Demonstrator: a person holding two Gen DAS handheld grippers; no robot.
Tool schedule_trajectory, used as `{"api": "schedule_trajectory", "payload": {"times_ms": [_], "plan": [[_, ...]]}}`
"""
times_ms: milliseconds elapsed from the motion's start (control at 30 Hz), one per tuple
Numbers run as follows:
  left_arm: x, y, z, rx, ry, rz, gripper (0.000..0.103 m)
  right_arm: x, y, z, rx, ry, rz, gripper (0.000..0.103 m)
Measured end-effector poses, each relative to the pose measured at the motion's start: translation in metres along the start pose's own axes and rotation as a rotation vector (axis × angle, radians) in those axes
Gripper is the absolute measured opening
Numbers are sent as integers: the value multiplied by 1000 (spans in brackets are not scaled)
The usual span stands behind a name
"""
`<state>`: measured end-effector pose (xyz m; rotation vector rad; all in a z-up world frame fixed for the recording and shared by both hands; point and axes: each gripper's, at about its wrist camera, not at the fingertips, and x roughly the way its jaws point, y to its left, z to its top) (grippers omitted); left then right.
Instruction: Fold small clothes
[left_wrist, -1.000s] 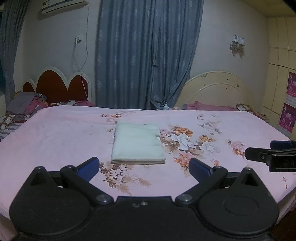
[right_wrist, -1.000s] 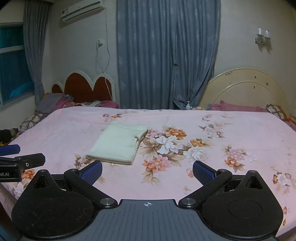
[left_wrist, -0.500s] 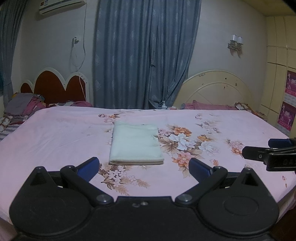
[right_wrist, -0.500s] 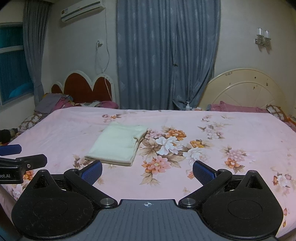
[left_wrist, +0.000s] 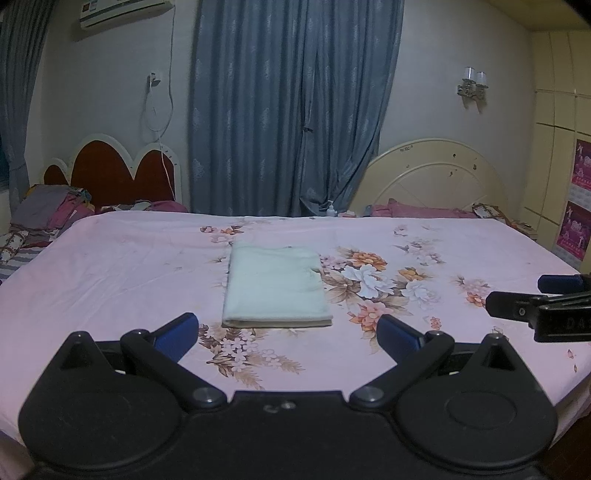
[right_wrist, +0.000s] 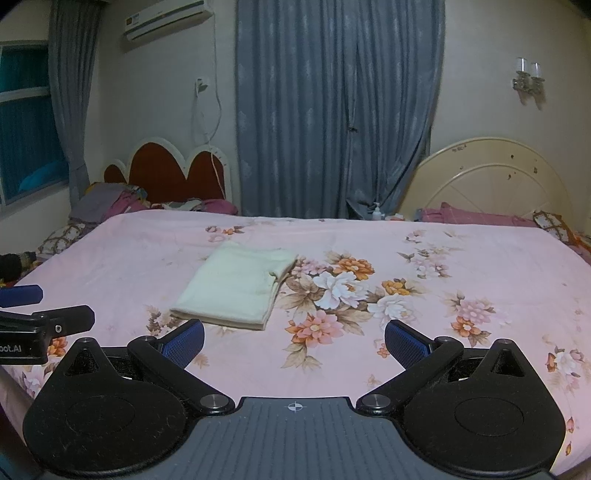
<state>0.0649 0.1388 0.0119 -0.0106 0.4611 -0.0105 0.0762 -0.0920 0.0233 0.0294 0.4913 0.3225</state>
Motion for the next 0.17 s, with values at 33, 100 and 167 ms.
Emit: {"api": "schedule_trajectory", "payload": {"times_ms": [33,100,167], "plan": [[0,-1,0,-1,0,0,102,0,0,0,1,0,0,103],[1,-1,0,0,4,0,102,0,0,0,1,0,1,103],[0,-1,0,2,10,-4,102,0,1,0,0,-1,3,103]]}}
